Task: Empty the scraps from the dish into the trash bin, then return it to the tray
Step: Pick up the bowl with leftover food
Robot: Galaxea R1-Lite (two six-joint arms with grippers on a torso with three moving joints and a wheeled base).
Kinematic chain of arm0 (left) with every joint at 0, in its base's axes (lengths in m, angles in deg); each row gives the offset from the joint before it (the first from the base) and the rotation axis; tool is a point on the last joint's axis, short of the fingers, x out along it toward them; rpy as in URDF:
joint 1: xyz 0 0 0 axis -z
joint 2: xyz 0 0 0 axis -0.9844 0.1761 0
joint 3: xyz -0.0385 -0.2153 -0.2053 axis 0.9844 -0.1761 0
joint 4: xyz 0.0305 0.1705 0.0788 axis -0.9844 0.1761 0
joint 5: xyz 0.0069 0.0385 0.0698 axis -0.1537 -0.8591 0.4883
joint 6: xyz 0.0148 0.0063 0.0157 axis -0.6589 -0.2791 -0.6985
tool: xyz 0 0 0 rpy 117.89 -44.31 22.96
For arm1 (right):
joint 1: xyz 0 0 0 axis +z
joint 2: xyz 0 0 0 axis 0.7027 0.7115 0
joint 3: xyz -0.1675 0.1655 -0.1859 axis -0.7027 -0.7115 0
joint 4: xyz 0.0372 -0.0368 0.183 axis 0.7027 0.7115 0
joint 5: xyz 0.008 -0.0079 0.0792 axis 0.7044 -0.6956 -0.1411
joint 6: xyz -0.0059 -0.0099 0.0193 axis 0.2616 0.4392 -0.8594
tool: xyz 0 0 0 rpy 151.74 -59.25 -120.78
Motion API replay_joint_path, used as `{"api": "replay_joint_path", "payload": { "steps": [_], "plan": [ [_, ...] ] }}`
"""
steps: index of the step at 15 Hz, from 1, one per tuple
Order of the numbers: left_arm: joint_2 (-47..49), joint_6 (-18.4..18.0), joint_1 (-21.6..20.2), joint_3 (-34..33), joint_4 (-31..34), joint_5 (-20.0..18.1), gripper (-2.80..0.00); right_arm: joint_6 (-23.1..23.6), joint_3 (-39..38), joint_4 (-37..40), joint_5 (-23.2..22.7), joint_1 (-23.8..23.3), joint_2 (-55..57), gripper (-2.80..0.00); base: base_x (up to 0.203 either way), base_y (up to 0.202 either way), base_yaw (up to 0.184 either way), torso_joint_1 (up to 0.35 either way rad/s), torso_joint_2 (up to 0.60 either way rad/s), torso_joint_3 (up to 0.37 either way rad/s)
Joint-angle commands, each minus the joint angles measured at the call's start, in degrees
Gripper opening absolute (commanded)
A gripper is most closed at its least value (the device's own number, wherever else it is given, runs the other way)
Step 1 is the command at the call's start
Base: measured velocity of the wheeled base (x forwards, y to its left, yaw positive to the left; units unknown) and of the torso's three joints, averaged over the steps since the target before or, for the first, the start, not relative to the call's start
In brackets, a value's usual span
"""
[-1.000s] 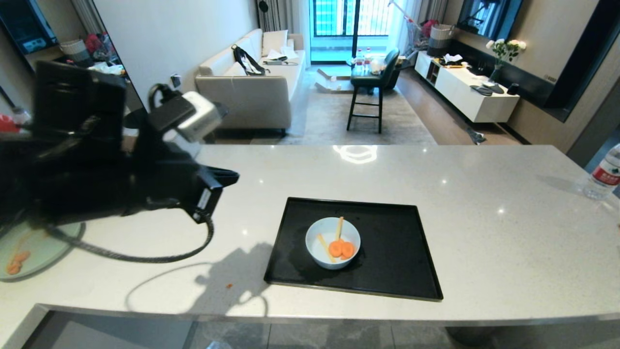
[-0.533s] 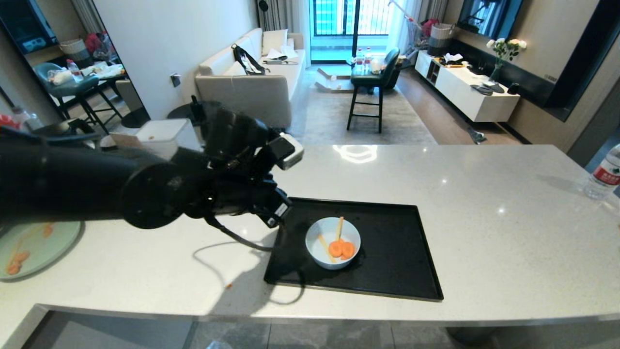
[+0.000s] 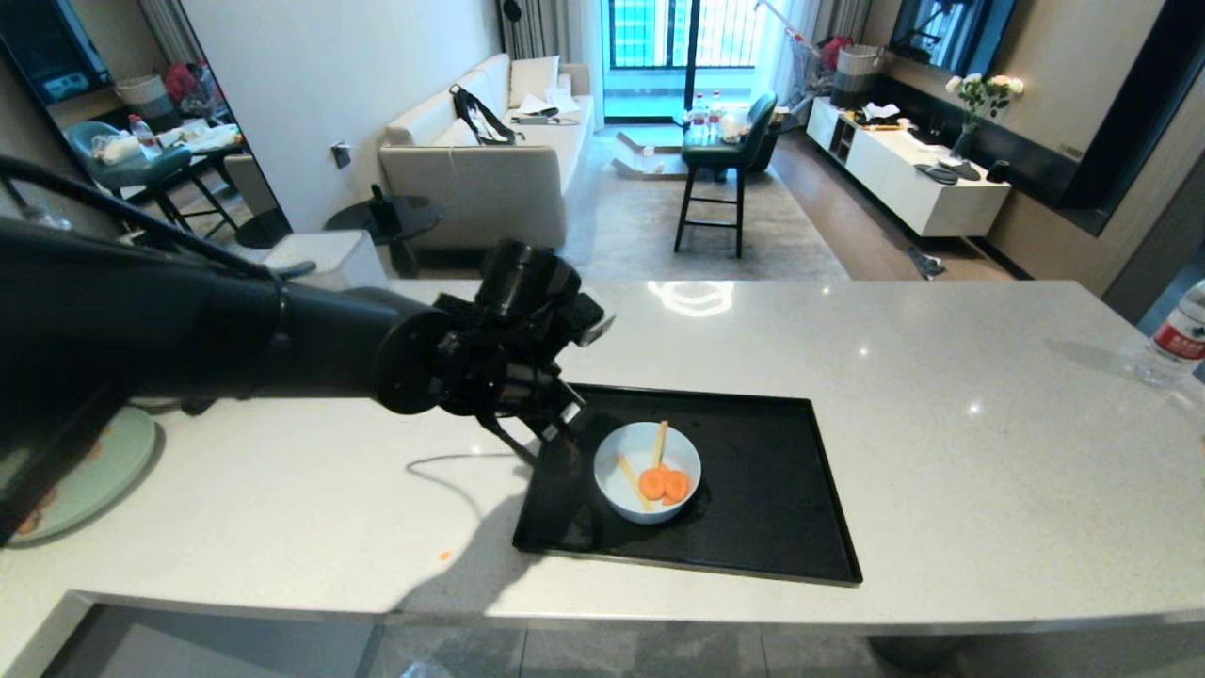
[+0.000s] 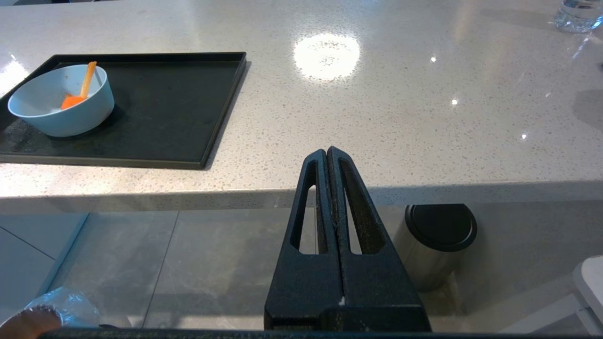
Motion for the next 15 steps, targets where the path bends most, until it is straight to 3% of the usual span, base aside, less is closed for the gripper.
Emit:
{"api": "replay_joint_path", "payload": {
  "steps": [1,3,6,8,15],
  "plan": [
    [1.39,-0.06,-0.08,5.29,8.36,0.16,-2.8,-0.02,-0.01,-0.02,-0.01,0.01,-0.02,-2.8,0.0,0.0,0.0,0.0,0.0,0.0],
    [1.83,0.21,-0.13,10.26,16.98,0.09,-2.8,-0.01,0.01,-0.02,-0.01,0.01,-0.02,-2.8,0.0,0.0,0.0,0.0,0.0,0.0],
    [2.75,5.05,0.99,14.21,25.19,-1.84,-2.8,0.01,0.01,-0.02,-0.01,0.01,-0.02,-2.8,0.0,0.0,0.0,0.0,0.0,0.0],
    [3.11,5.83,1.82,14.84,26.51,-4.04,-2.8,0.01,0.01,-0.02,-0.01,0.01,-0.02,-2.8,0.0,0.0,0.0,0.0,0.0,0.0],
    [5.97,11.28,6.65,18.36,26.6,-4.22,-2.8,-0.06,-0.01,-0.02,-0.01,0.01,-0.02,-2.8,0.0,0.0,0.0,0.0,0.0,0.0]
  ]
}}
